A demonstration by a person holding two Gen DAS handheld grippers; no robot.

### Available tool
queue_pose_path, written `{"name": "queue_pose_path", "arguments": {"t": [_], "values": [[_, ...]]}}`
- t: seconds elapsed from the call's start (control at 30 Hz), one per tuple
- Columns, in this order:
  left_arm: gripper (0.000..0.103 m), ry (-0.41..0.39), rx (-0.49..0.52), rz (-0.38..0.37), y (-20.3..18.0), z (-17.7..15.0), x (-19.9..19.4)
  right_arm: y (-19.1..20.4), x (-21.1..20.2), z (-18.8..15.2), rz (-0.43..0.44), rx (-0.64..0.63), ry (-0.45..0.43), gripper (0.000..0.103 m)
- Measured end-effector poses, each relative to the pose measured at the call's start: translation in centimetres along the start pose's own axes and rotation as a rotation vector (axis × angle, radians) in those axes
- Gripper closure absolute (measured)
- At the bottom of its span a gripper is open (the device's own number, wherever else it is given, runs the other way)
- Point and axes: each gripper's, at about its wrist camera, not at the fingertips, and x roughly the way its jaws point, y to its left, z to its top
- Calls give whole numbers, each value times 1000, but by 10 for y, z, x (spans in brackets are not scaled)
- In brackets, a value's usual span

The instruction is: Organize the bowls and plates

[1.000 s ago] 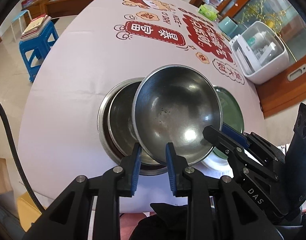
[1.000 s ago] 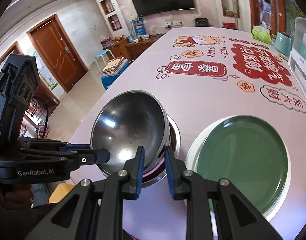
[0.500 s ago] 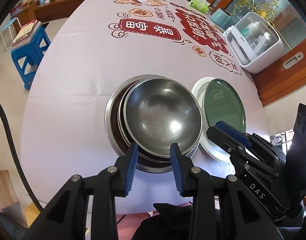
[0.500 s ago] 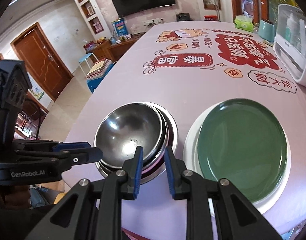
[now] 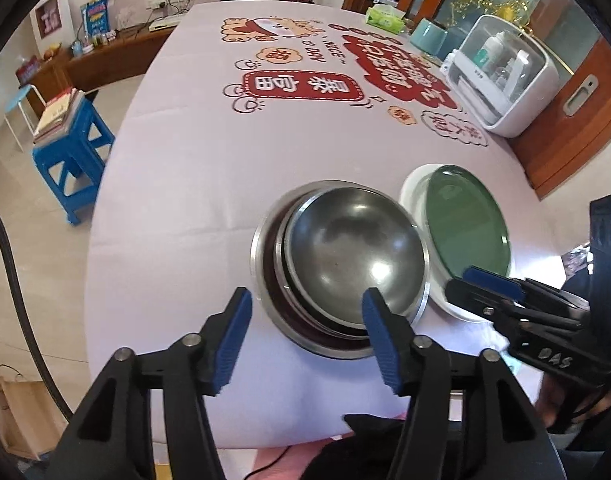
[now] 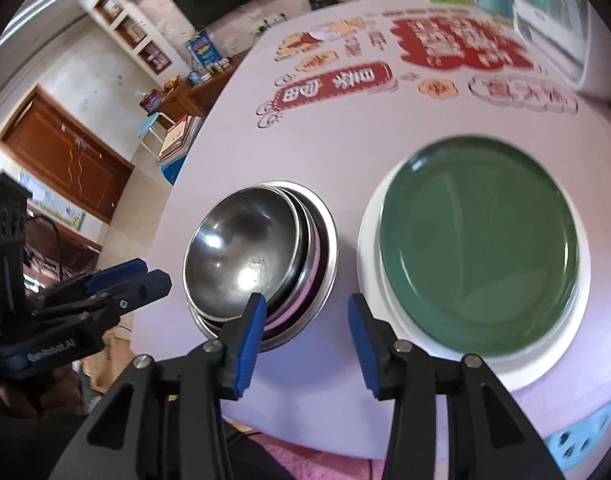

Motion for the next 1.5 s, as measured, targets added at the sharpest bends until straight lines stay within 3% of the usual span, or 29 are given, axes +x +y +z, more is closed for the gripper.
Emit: {"name": "queue_pose_path", "arguments": {"t": [0.1,0.37,0.53,1.2,1.5], "values": [[34,13,-7,28,5,3,6,-9,3,1,26,75,22,60],[30,78,-11,77,22,9,29,-27,19,2,98,266,97,60],[26,99,-18,62,31,14,40,-31,31,6,131,348,126,55],[26,200,-10,-23,37,28,81,-36,53,2,174,471,155,52],[37,205,7,-34,31,29,89,-39,51,-4,183,484,135,52]]}}
